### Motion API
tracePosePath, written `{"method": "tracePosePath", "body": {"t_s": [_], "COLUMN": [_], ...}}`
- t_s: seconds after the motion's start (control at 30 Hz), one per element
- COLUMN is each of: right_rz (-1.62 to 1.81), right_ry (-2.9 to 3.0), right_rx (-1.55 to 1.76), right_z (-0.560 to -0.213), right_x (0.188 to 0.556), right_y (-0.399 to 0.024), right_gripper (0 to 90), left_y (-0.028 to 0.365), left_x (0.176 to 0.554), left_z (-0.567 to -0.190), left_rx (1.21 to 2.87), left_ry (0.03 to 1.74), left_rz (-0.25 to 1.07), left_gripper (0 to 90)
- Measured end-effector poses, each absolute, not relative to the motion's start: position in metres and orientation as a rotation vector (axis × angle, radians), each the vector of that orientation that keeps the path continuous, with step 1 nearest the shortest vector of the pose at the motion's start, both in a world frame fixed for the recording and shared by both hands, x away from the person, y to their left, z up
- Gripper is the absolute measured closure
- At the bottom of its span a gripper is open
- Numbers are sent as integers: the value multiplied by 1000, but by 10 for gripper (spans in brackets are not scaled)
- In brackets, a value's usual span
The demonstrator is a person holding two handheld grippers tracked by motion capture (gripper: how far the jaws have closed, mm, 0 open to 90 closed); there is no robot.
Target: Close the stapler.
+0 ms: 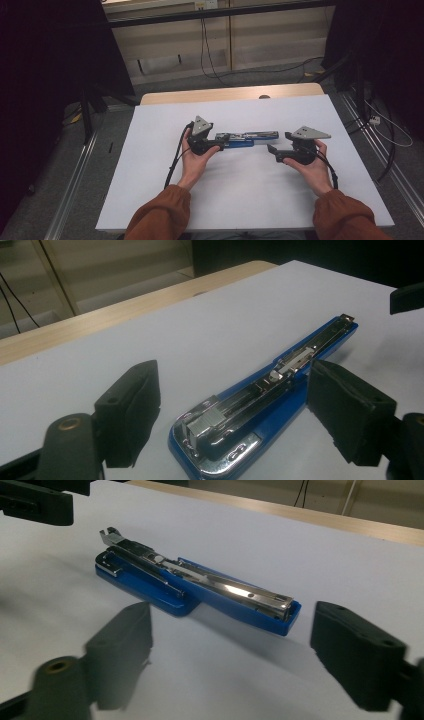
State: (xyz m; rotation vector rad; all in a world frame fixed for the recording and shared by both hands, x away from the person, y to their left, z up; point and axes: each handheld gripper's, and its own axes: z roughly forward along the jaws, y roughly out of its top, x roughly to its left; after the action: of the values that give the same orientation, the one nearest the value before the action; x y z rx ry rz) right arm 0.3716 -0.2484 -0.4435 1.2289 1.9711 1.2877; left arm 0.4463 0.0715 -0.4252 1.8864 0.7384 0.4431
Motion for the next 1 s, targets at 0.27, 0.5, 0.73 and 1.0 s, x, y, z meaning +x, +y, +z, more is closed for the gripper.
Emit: {"method": "tracePosePath", "body": {"t_s": [0.27,0.5,0.73,1.0], "right_rz": [1303,1316,1270,1241], "right_ry": [1973,2003,2028,2040], "right_rx": [1222,1218,1220,1218], "right_z": [-446,-449,-452,-453], "right_x": [371,371,375,378], "right_y": [-249,-251,-251,-253], "right_gripper": [576,900,900,900], "left_y": [75,74,71,67], "left_x": [449,449,449,451], "left_z": [-427,-428,-434,-444], "left_rx": [1886,1905,1941,2037], "left_ry": [746,719,681,670], "left_rz": [421,411,349,346], "left_gripper": [256,499,756,900]}}
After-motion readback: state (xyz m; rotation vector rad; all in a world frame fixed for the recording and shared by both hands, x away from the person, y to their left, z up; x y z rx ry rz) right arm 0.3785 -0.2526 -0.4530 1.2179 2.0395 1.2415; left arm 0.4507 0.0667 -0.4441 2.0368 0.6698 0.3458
